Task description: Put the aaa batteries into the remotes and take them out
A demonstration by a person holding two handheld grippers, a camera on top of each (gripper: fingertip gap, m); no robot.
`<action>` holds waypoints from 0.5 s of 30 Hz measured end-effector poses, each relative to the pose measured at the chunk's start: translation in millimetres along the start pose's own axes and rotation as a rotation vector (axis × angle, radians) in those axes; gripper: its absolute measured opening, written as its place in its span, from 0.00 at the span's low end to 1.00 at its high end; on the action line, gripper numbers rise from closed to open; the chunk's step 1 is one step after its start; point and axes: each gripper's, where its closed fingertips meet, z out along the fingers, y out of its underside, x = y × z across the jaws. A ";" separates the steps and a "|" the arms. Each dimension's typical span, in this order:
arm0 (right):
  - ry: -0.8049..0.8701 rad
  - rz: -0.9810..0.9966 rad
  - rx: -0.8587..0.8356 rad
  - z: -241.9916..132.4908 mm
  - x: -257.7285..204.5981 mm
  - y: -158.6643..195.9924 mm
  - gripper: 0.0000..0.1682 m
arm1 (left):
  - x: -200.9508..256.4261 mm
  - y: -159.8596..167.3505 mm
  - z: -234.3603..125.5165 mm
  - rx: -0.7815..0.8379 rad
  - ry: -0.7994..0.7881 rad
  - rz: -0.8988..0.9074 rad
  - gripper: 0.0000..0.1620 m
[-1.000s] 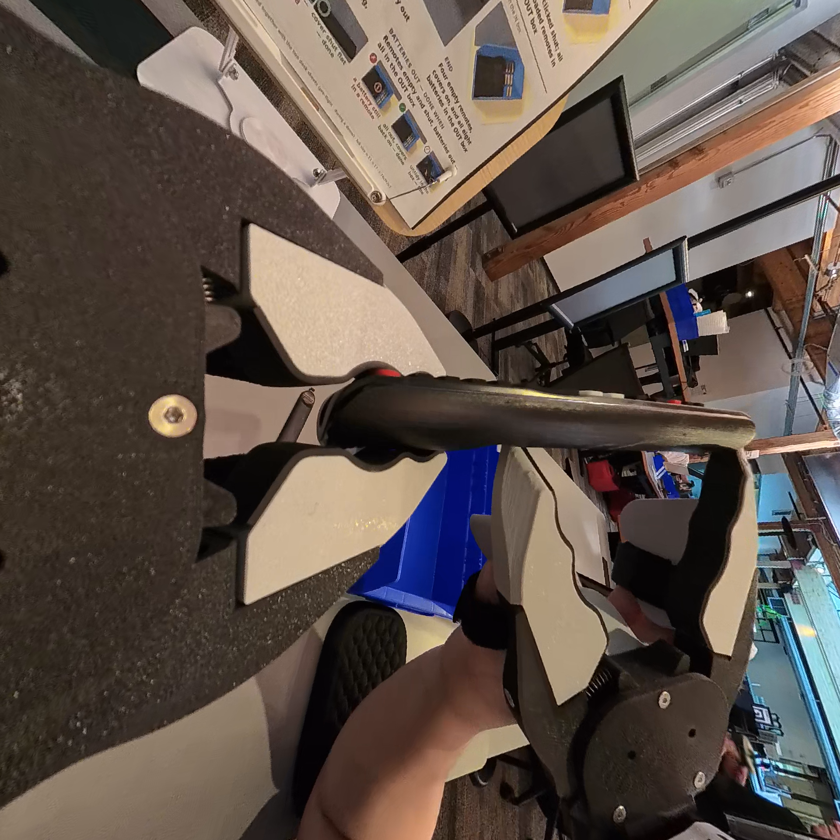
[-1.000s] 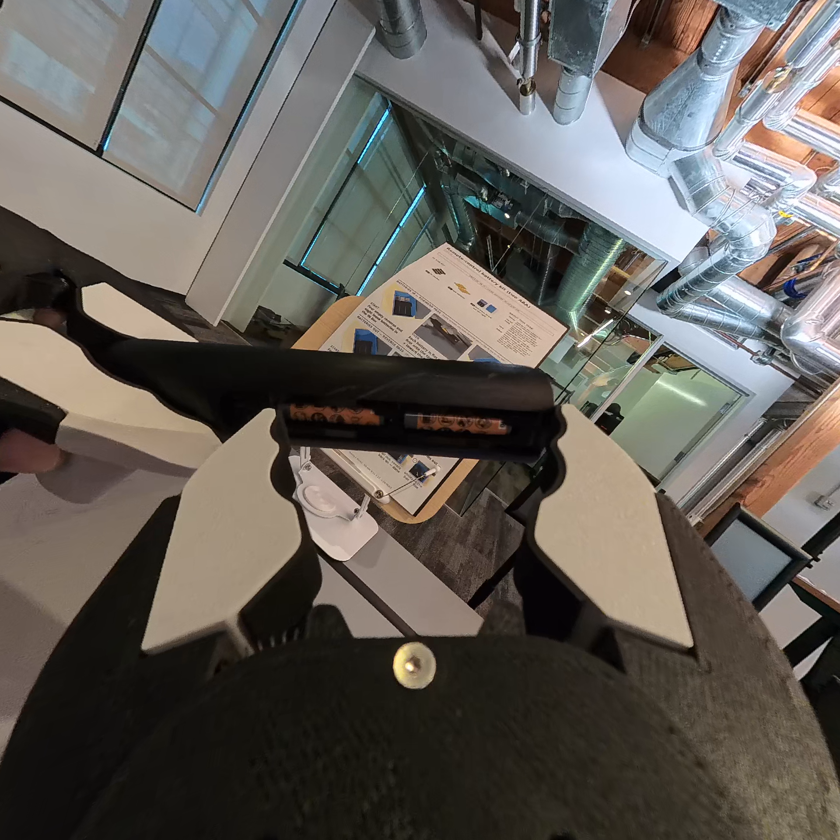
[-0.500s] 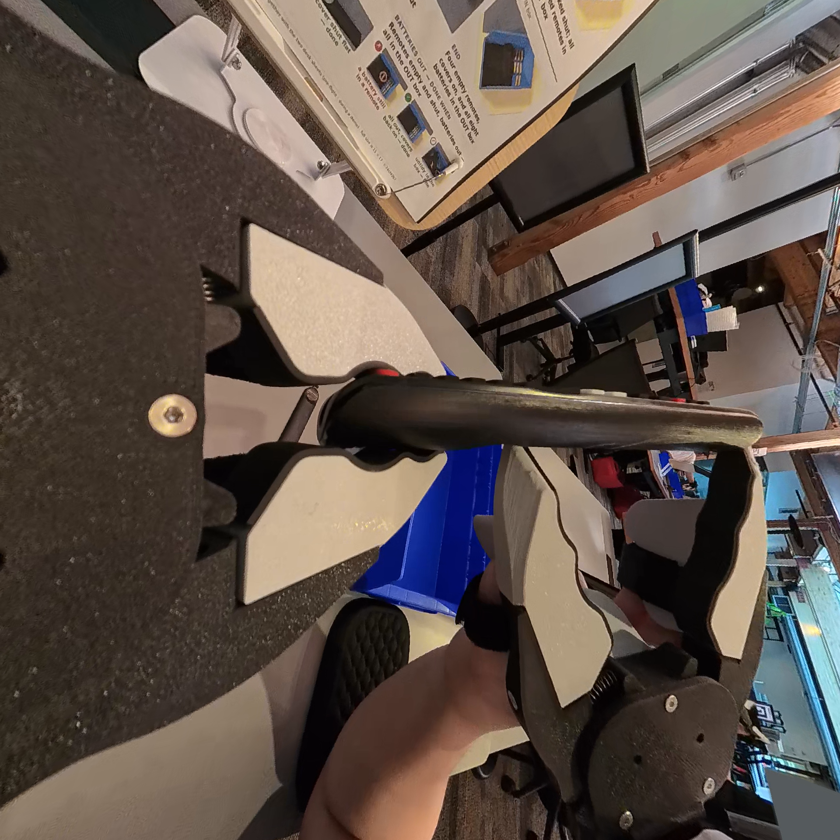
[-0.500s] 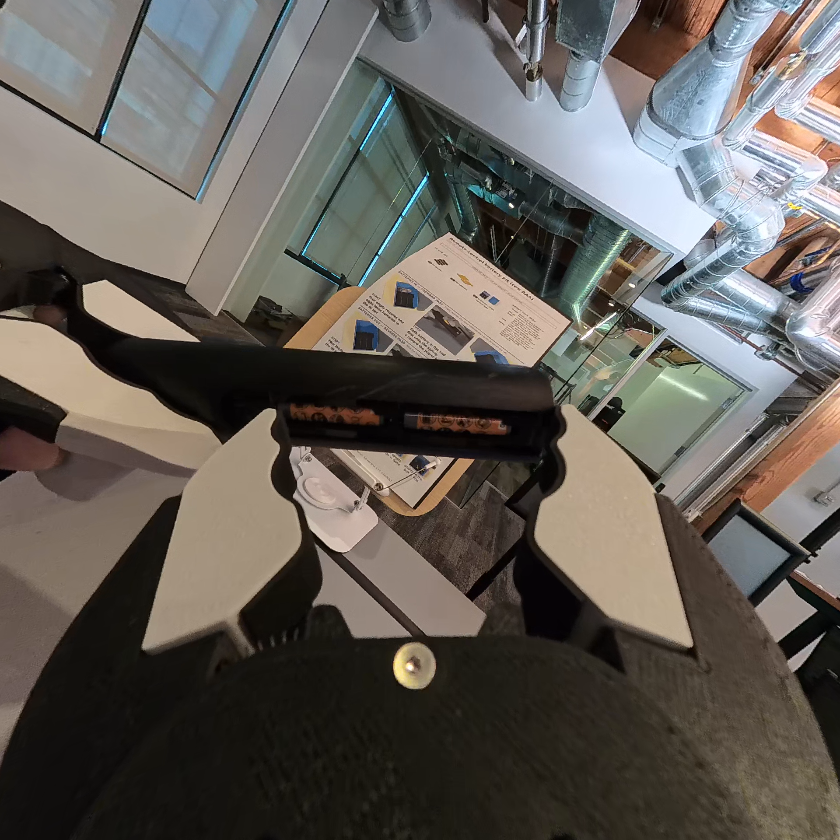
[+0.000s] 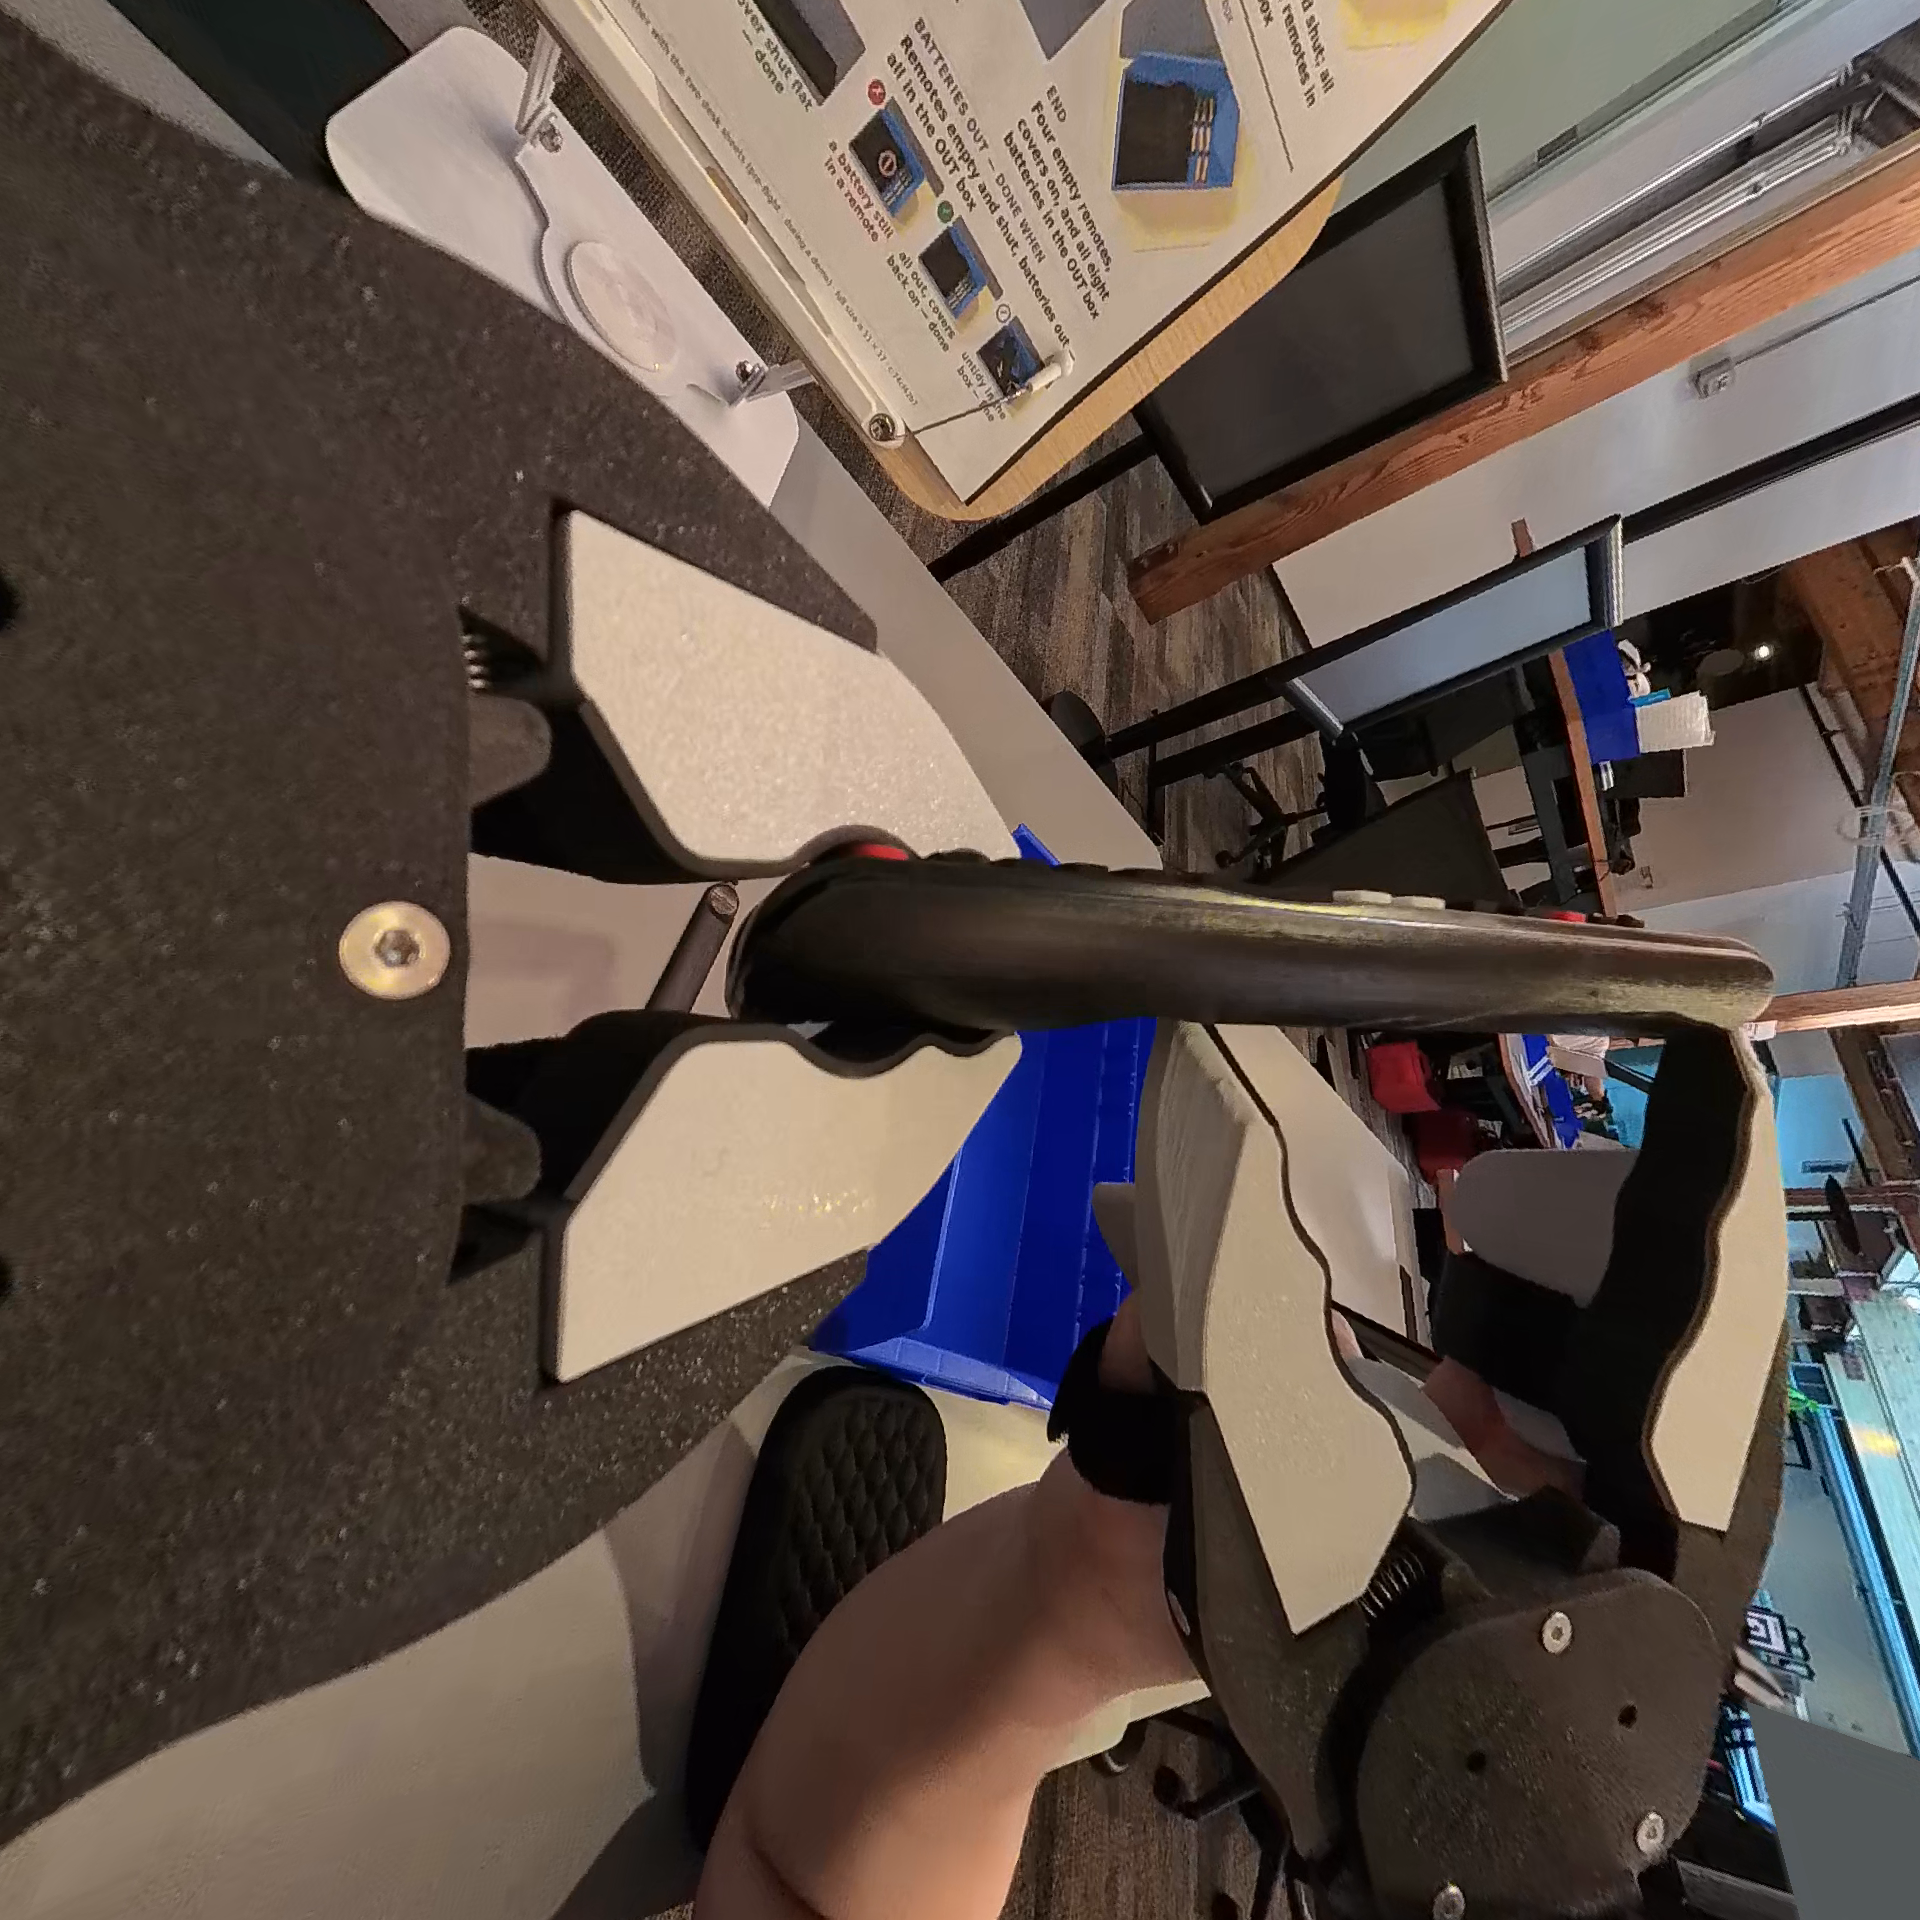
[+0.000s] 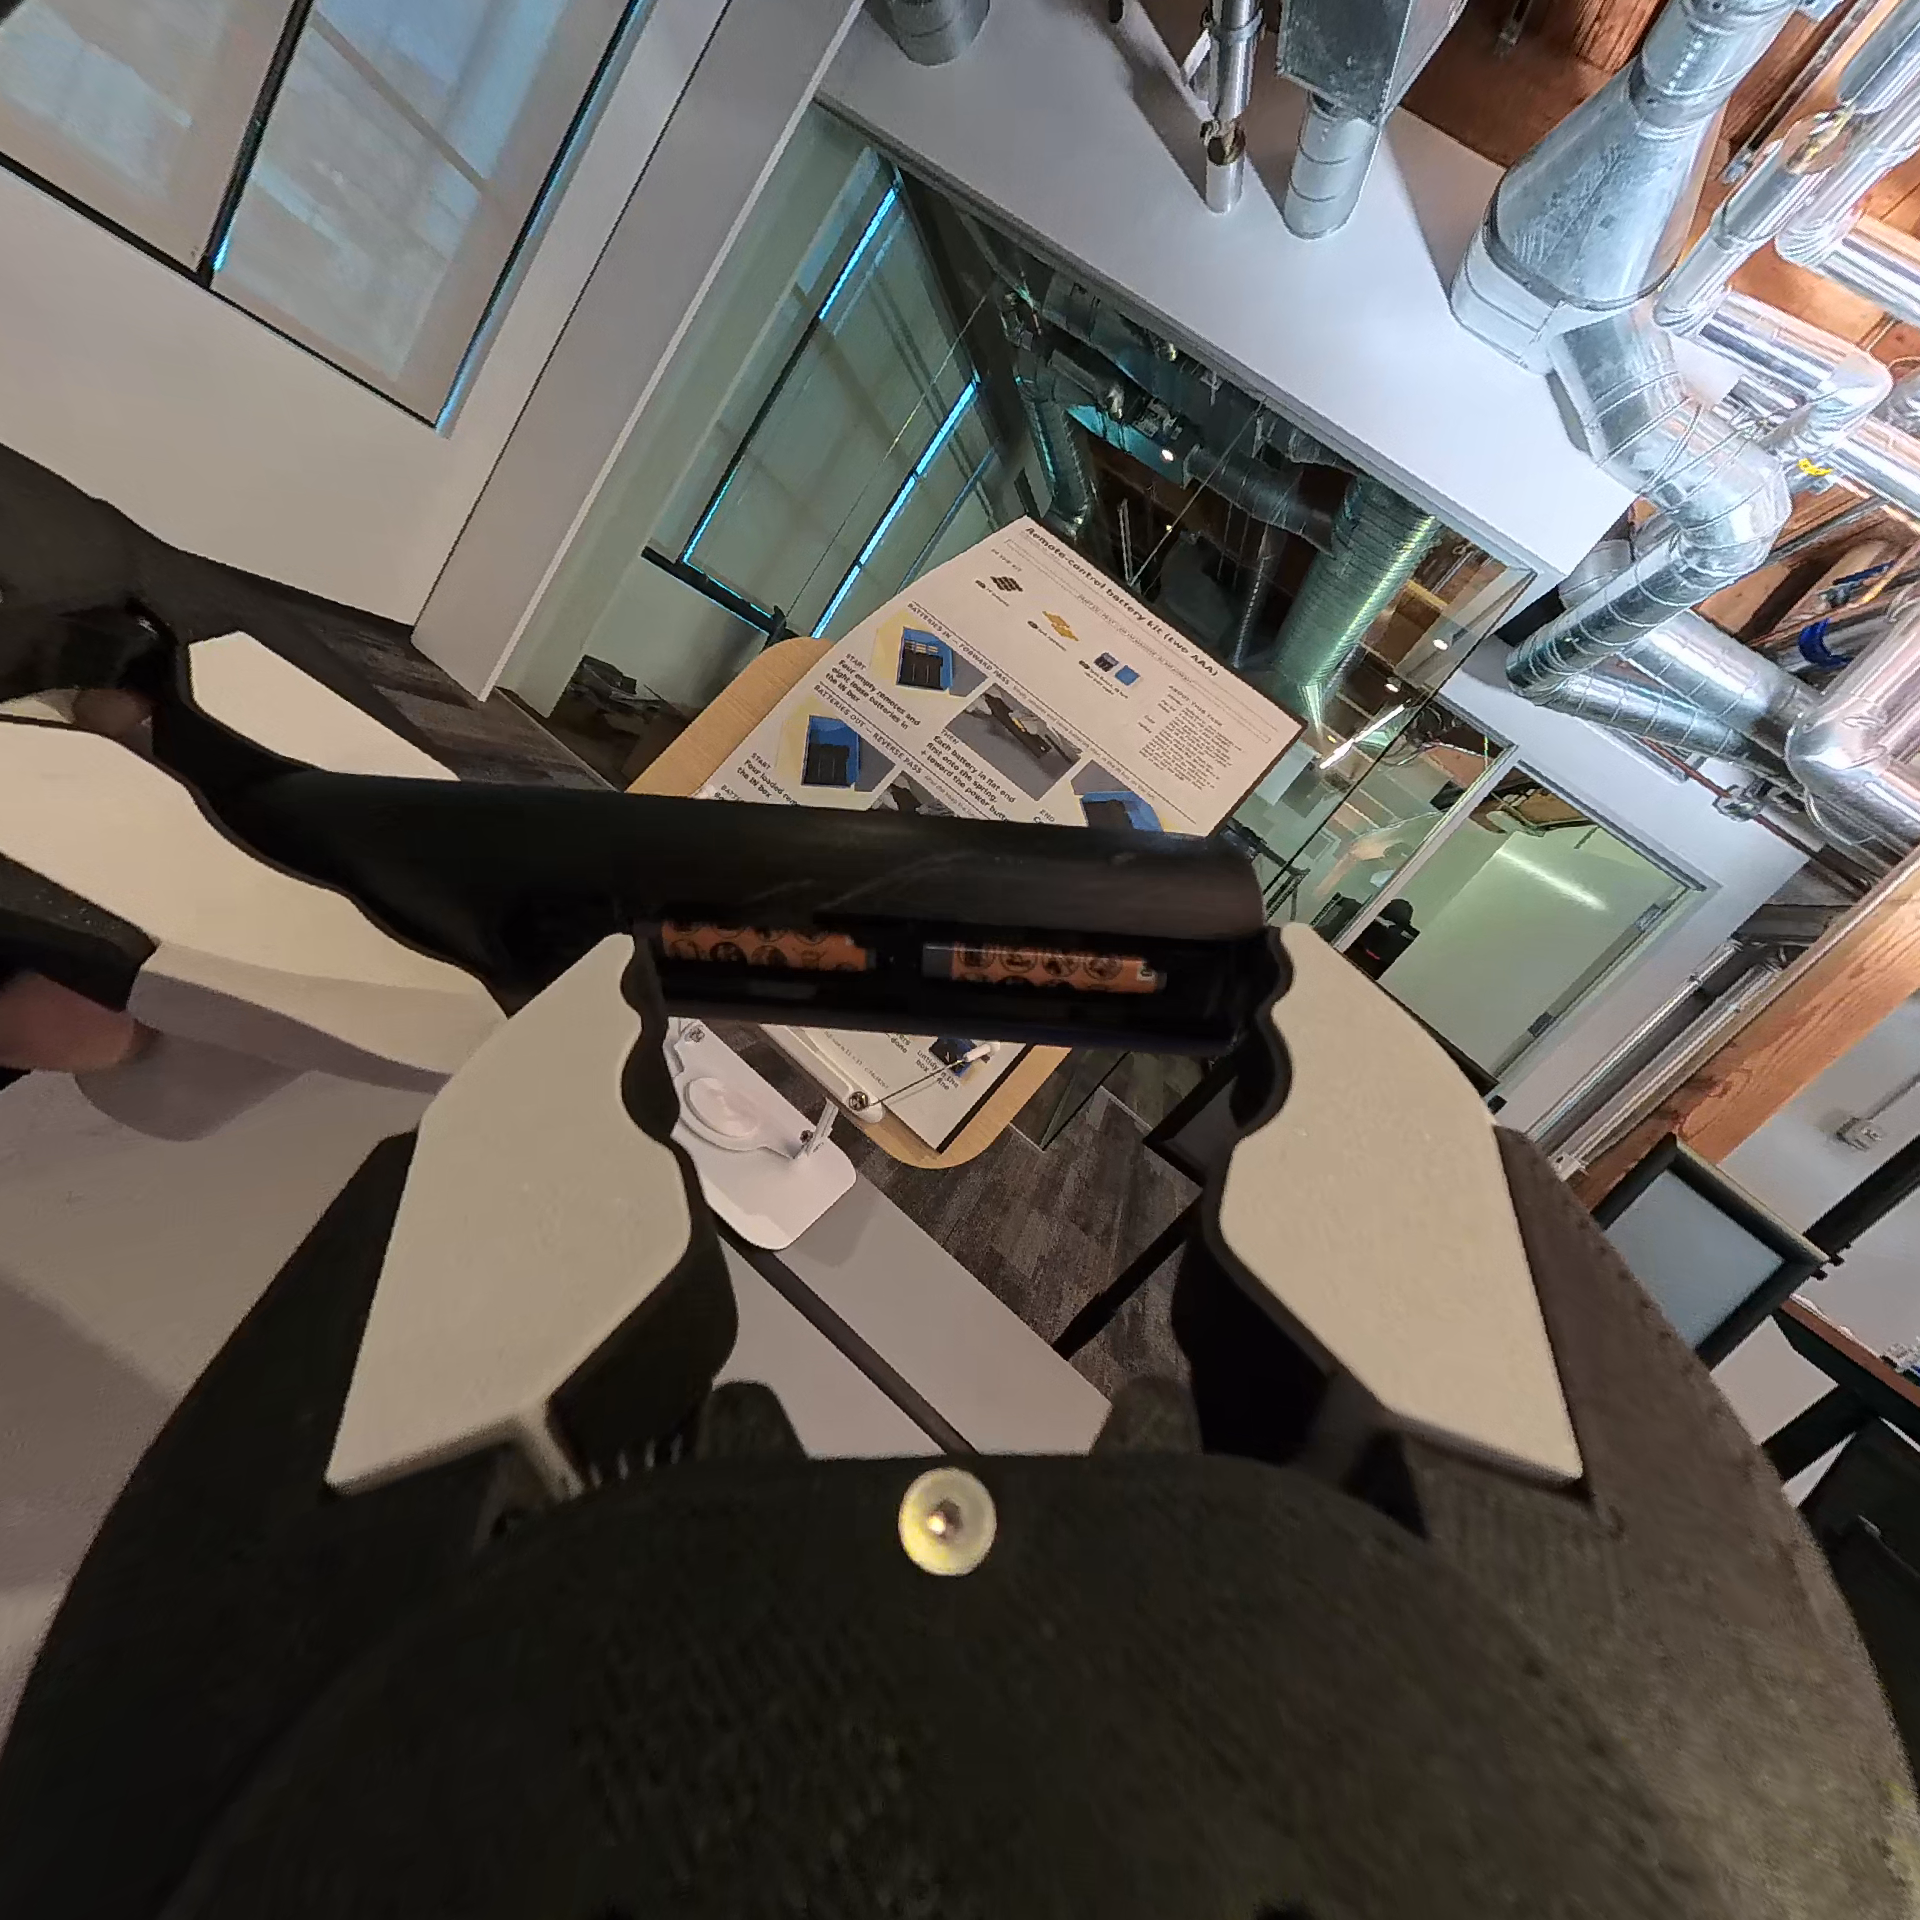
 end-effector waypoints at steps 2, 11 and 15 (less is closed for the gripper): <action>0.000 -0.003 -0.003 0.2 0.3 0.5 0.64 | -0.3 0.7 0.3 -0.002 0.004 -0.007 0.14; -0.079 -0.007 -0.012 2.3 -3.7 2.3 0.66 | -2.1 2.4 0.5 0.000 0.063 -0.083 0.15; -0.044 -0.040 -0.057 5.8 -2.9 9.0 0.67 | -1.1 4.2 2.2 -0.003 0.065 -0.092 0.15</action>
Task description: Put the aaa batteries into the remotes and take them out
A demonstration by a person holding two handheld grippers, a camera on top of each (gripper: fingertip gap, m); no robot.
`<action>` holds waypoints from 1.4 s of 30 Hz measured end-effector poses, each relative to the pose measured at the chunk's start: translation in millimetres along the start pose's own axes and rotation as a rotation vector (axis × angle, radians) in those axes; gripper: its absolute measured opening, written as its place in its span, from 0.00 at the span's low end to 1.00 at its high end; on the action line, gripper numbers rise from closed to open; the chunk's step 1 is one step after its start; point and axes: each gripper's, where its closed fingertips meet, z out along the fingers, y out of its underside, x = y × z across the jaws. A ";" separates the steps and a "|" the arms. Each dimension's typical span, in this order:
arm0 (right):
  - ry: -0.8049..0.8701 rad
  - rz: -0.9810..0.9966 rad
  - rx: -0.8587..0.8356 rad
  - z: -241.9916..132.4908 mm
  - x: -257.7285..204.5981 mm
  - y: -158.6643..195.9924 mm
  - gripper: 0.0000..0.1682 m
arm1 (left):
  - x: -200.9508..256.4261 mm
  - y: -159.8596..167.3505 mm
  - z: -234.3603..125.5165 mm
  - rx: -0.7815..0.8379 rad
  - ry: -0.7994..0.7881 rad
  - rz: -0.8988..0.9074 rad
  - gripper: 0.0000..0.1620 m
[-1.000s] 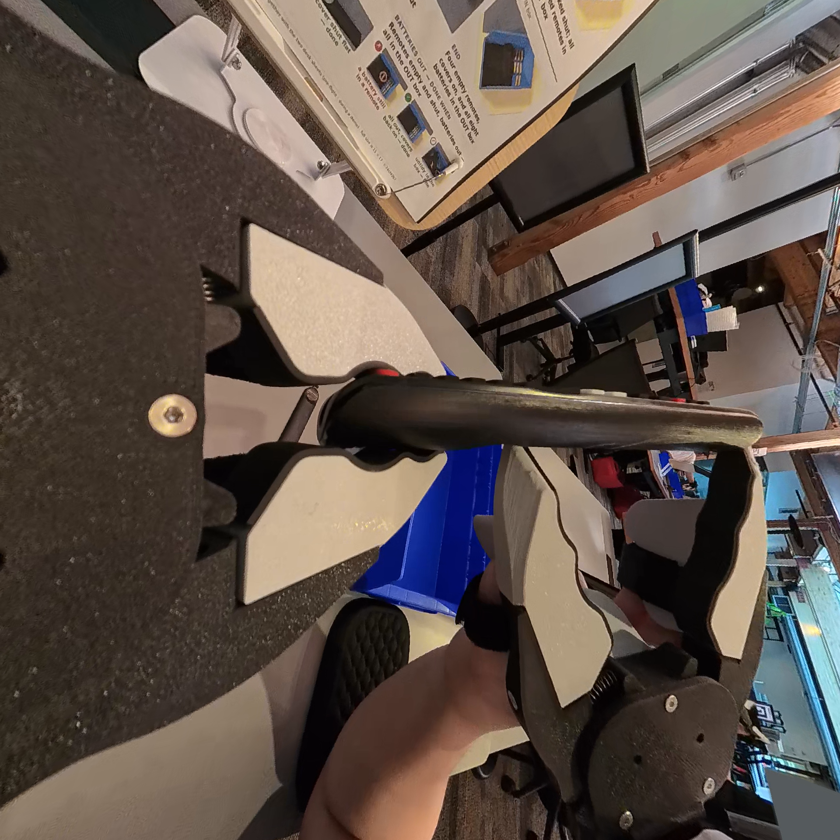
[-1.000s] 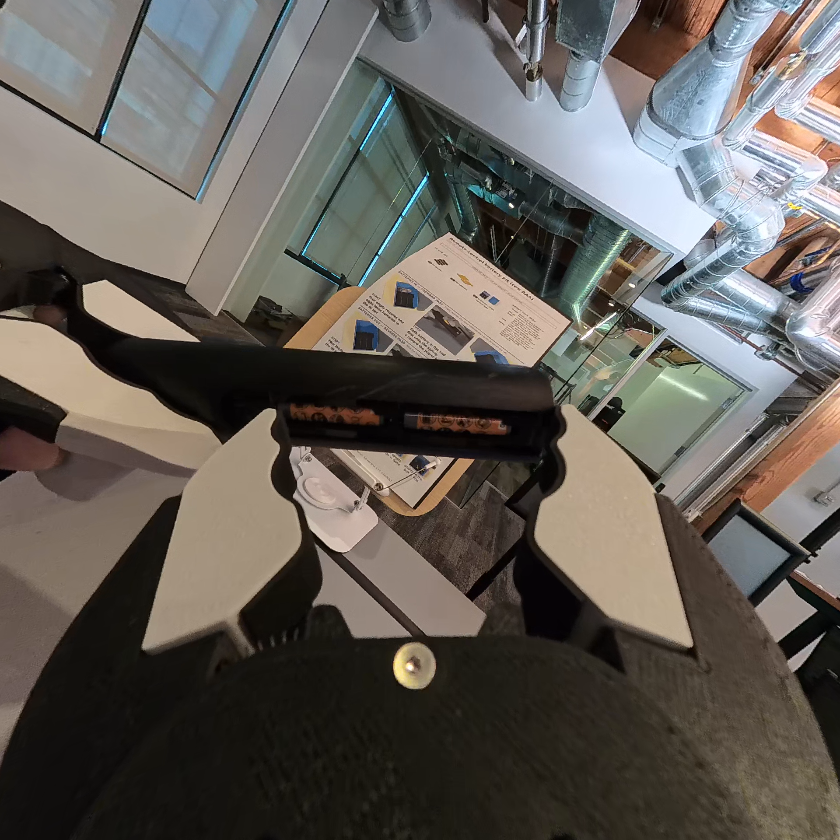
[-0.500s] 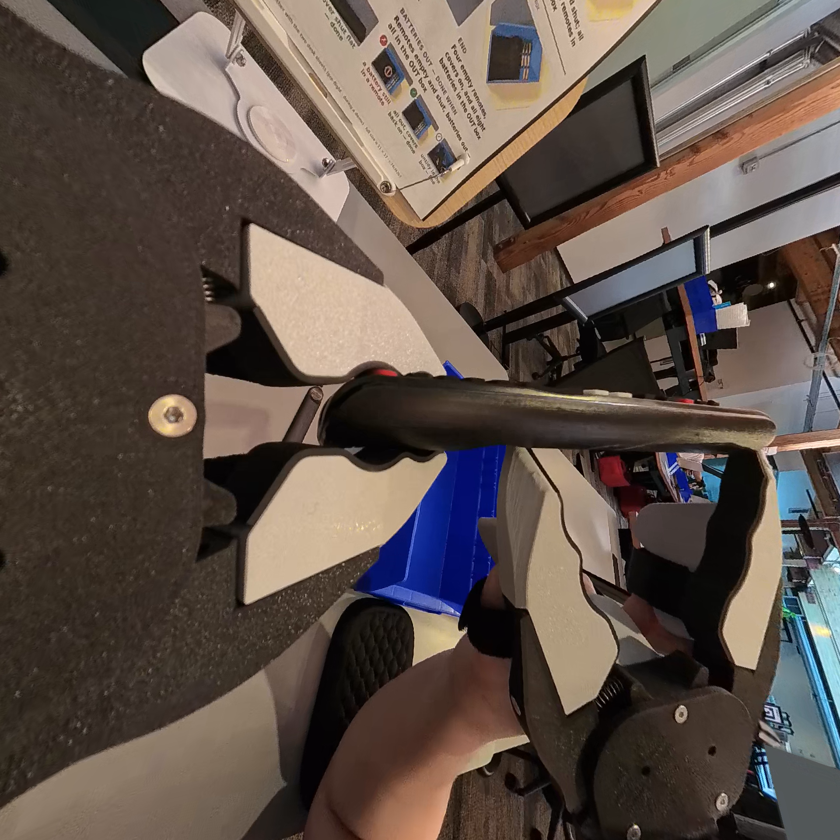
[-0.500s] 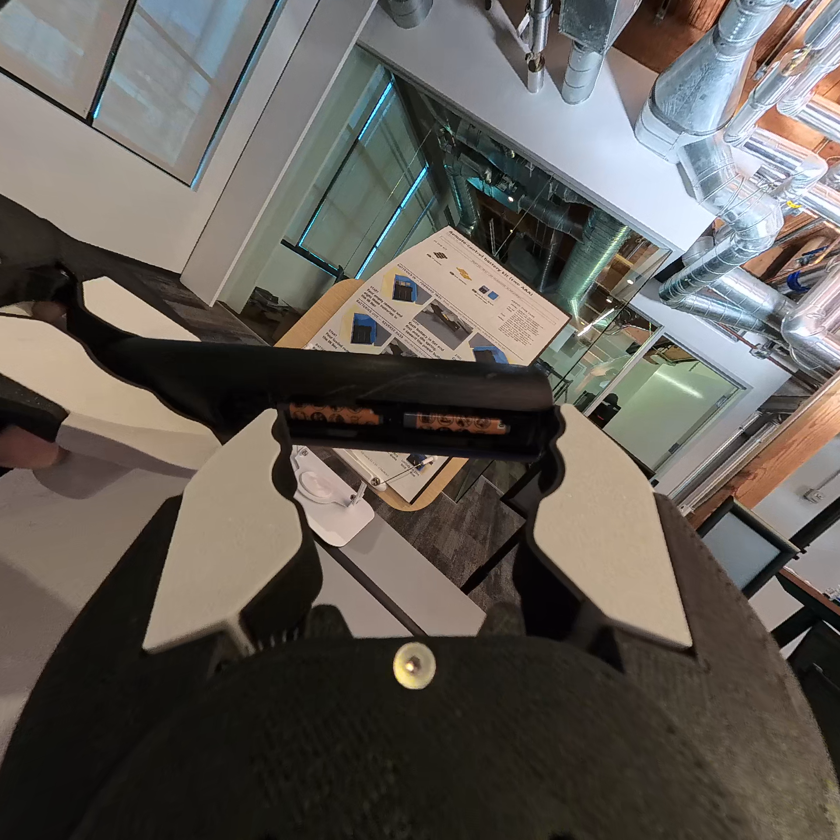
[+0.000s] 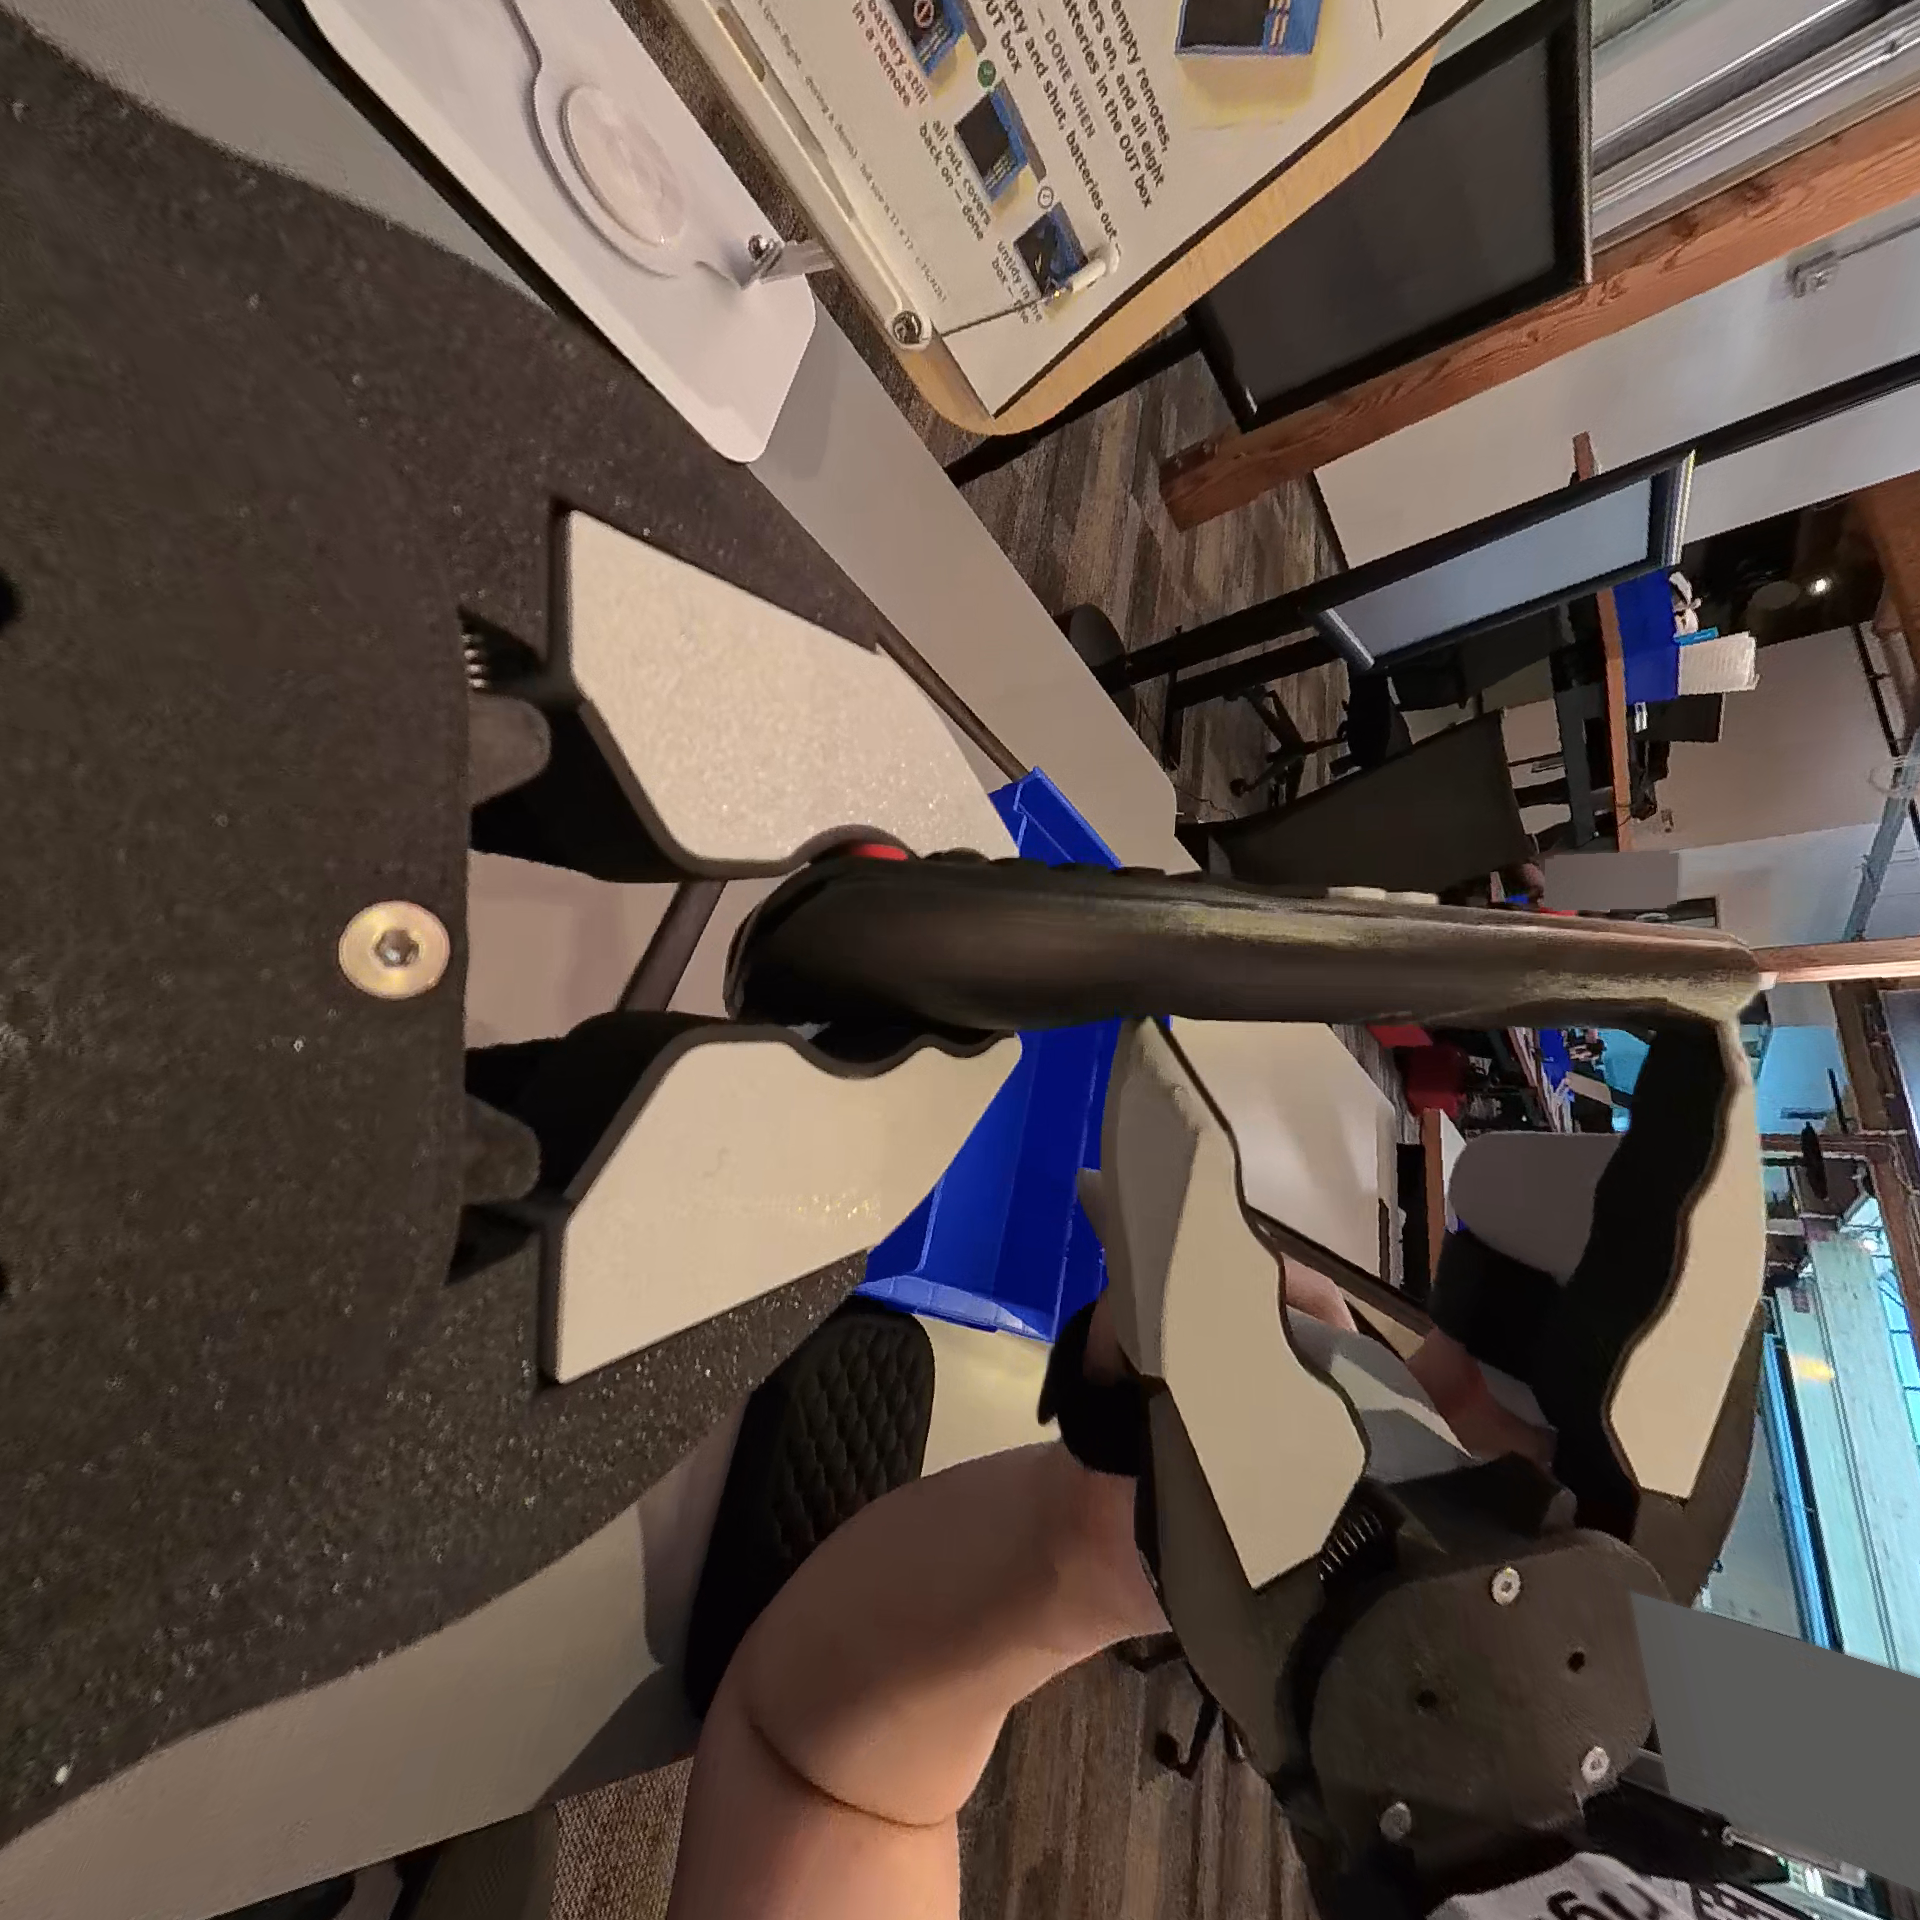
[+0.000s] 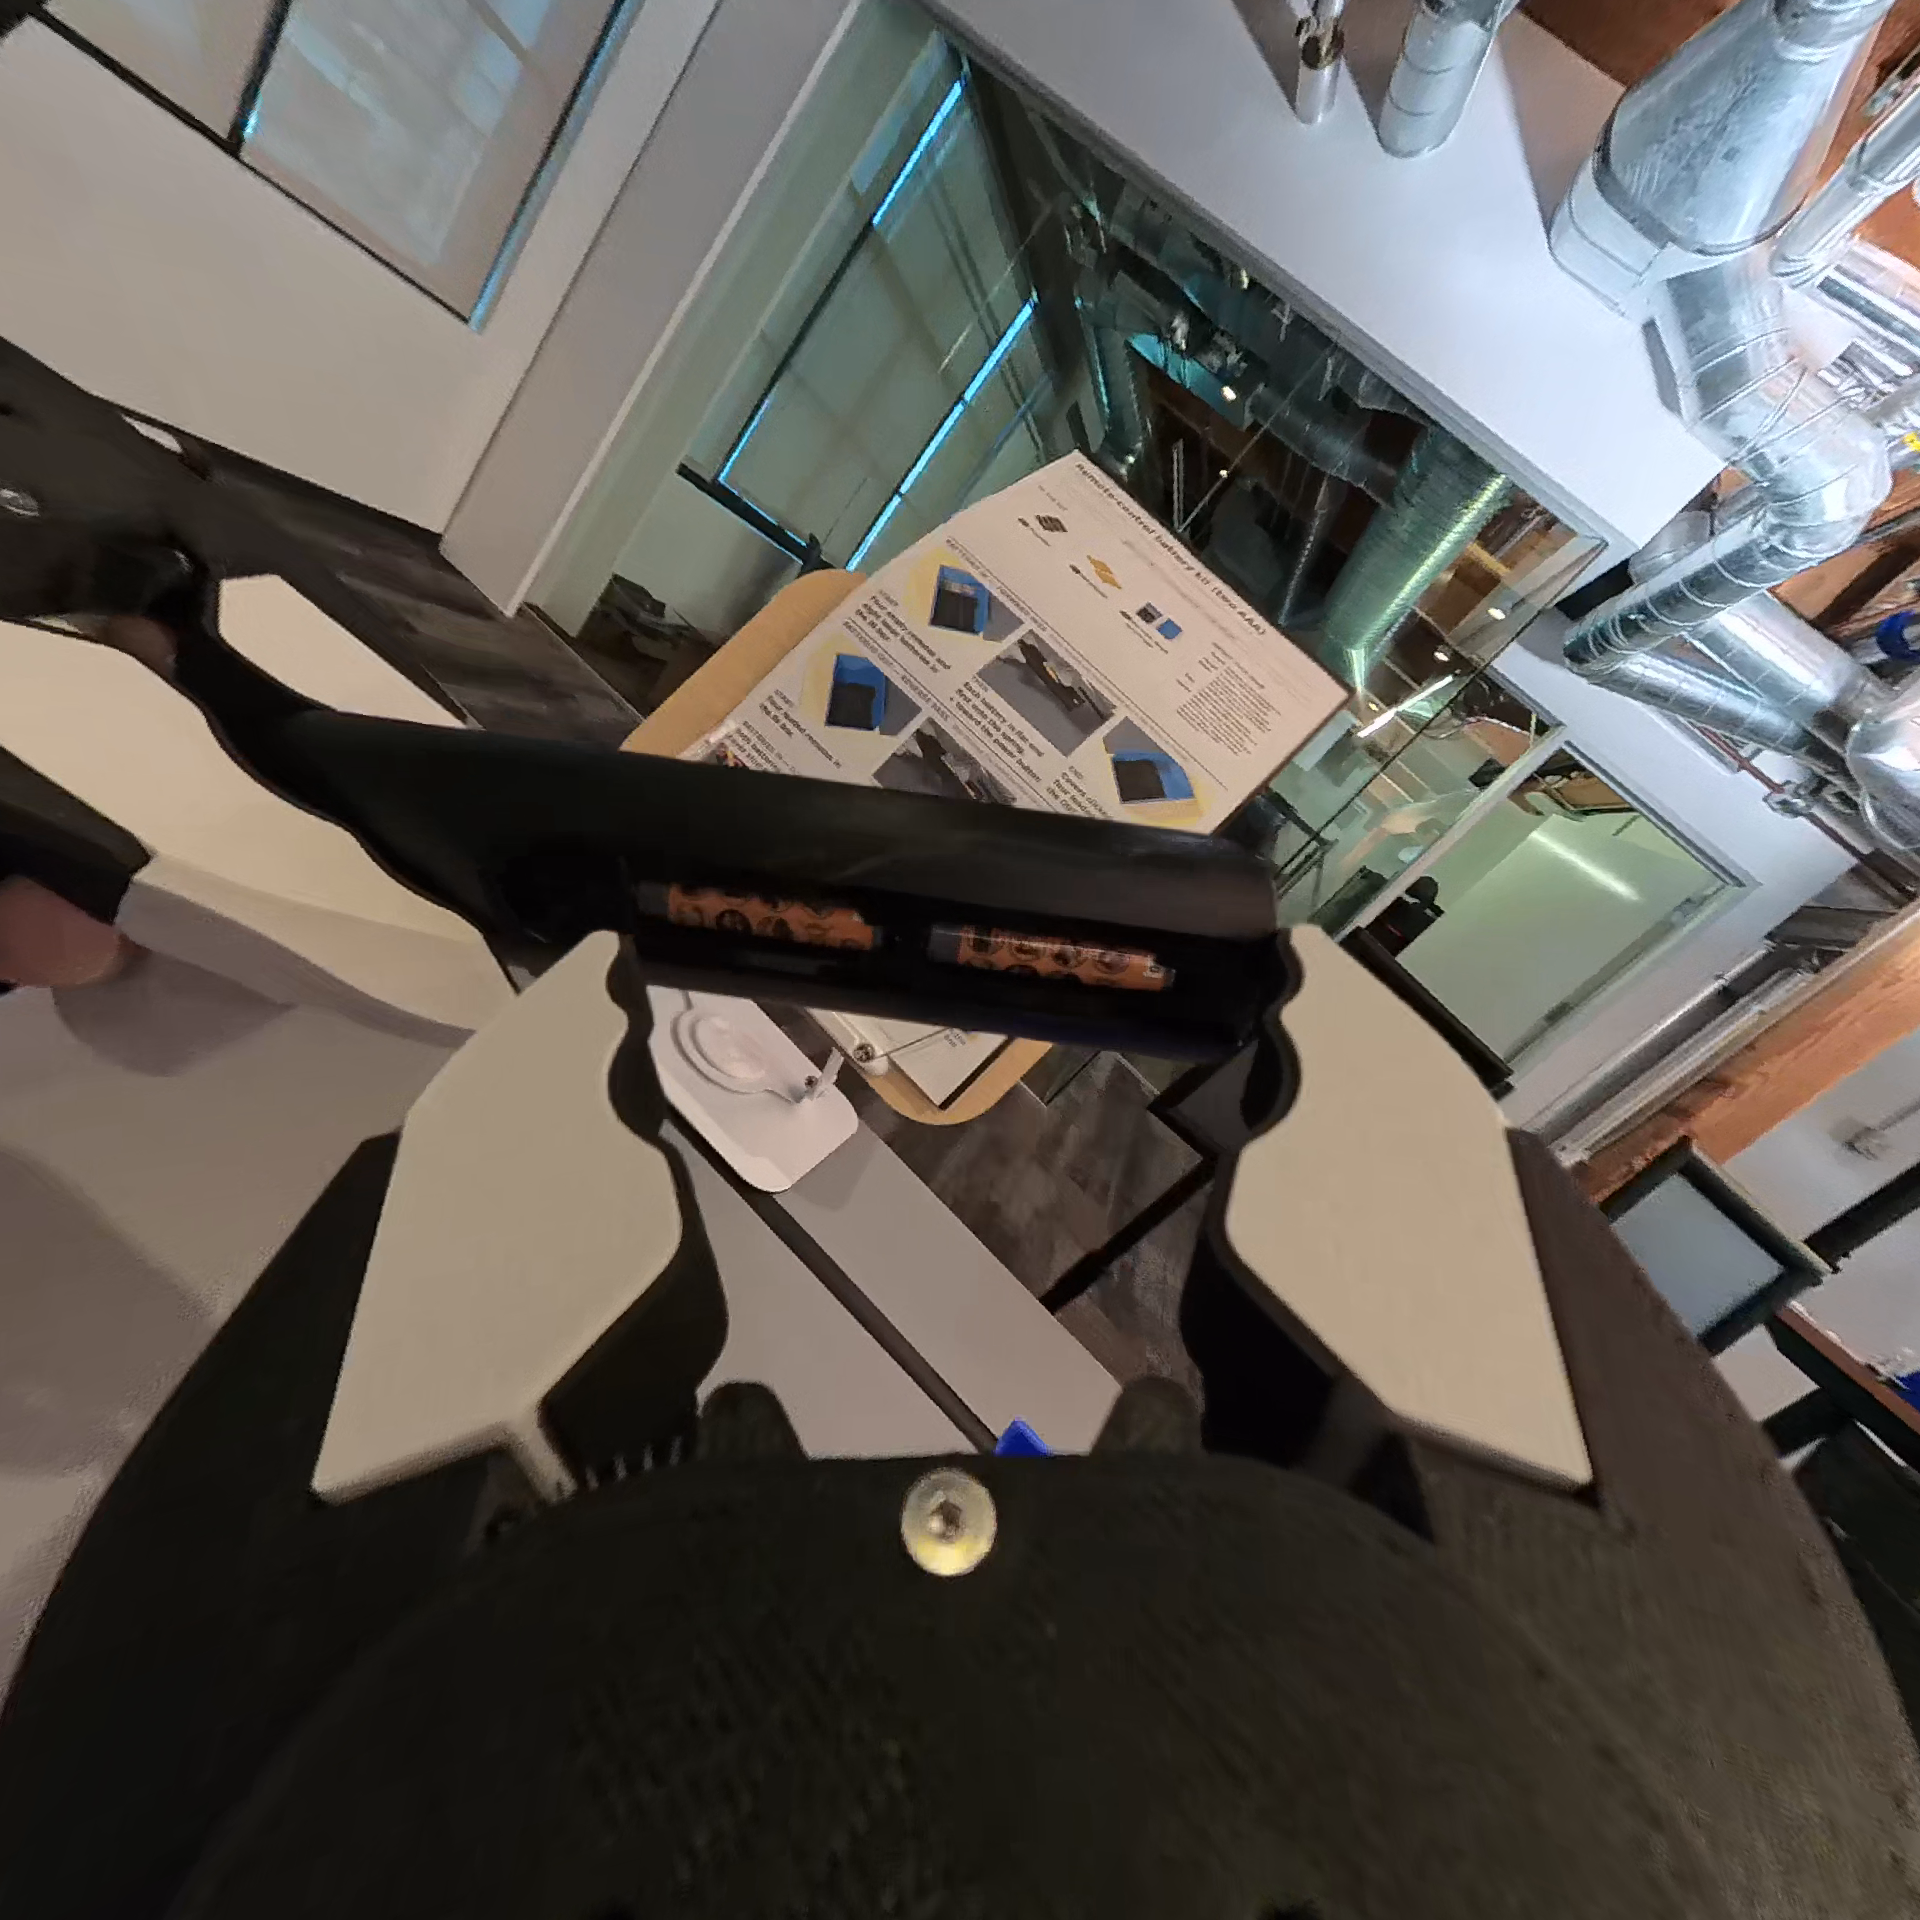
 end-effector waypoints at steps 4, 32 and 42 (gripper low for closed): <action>0.007 0.015 0.006 0.6 0.3 -0.2 0.67 | 0.5 0.7 0.7 -0.003 -0.003 0.003 0.15; 0.090 -0.092 0.088 -6.4 1.7 -14.7 0.59 | -3.3 -5.7 -3.6 0.018 -0.060 0.038 0.15; 0.046 0.048 0.130 -20.6 35.3 -15.9 0.54 | -0.3 -12.3 -8.3 0.099 0.233 -0.290 0.15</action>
